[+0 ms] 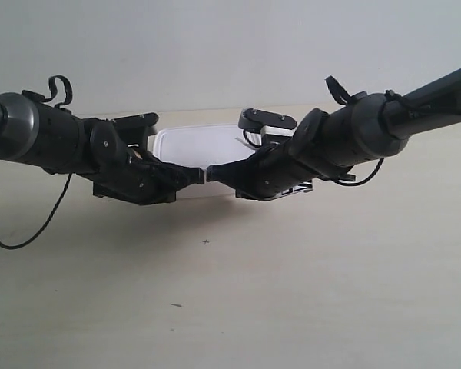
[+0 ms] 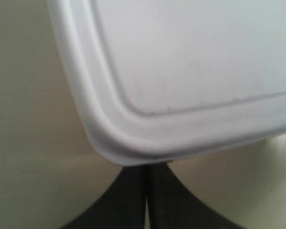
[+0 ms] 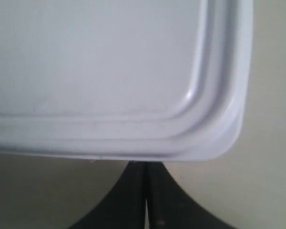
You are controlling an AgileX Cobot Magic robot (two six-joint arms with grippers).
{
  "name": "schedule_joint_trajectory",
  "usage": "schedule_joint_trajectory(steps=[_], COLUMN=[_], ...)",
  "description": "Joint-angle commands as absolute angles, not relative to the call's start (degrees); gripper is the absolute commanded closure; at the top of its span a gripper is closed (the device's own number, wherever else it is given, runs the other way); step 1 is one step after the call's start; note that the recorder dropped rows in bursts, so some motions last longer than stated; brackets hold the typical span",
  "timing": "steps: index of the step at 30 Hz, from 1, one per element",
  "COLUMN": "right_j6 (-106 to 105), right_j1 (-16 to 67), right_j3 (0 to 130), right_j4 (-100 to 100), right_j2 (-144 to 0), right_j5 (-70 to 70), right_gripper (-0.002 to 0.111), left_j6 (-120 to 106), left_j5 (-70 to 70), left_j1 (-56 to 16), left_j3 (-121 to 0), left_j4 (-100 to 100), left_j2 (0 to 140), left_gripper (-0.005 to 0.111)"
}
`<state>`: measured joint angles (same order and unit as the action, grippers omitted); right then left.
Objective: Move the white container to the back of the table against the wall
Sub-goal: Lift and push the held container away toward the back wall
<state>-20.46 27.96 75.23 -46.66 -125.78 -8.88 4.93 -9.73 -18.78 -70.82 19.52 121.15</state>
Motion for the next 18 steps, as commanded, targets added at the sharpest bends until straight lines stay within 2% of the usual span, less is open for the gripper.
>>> schedule_joint_trajectory(steps=[1, 11, 18], right_j6=[-20.4, -20.6, -20.8], right_j1=[28.0, 28.0, 27.0], right_j3=[75.9, 76.1, 80.8], right_j4=[-46.4, -46.4, -45.9], right_j2=[-126.0, -126.1, -128.8], right_j5=[-7.3, -2.4, -3.6], right_gripper=[0.108, 0.108, 0.108], left_j6=[4.7, 3.6, 3.2], left_j5=[-7.6, -8.0, -11.1], left_j1=[-17.8, -17.0, -17.0], left_j3=[-72.4, -76.8, -81.9], left_j4=[18.9, 18.1, 18.0], left_j2=[122.0, 123.8, 126.4], left_gripper=[0.107, 0.107, 0.107])
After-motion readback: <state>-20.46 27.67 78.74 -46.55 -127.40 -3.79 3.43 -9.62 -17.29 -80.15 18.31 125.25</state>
